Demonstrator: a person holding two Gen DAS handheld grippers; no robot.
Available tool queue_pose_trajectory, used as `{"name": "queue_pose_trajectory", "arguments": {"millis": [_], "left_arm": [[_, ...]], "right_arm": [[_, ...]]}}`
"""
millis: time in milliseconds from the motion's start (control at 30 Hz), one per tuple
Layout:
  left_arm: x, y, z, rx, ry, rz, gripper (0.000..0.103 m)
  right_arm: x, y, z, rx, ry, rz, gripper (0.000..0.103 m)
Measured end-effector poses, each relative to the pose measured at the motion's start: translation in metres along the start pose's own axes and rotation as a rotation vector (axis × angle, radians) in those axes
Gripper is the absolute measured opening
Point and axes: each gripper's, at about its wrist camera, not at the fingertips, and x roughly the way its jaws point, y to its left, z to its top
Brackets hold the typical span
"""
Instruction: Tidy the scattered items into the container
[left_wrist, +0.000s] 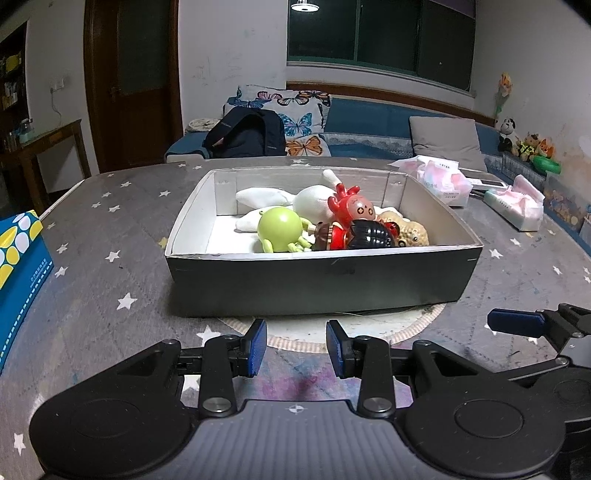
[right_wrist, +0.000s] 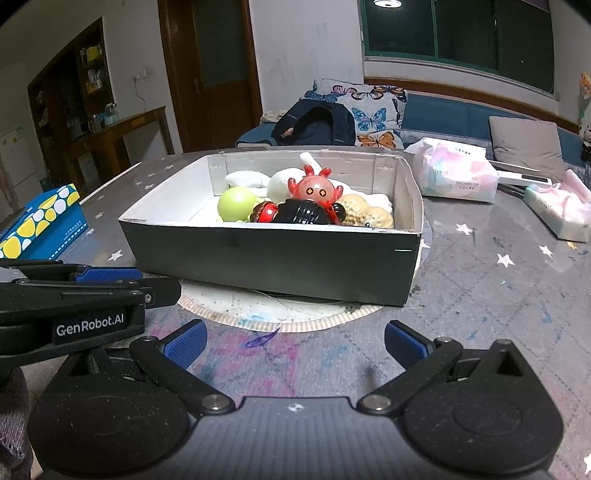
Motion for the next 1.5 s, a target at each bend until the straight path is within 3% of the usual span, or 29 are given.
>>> {"name": "queue_pose_trajectory", "arguments": {"millis": [1500], "left_arm": [[0.044,0.011,0.017,0.013,0.032,0.058,0.037]], "right_arm": [[0.049,-0.007,0.019,0.014,0.068,-0.005,0.103]]}}
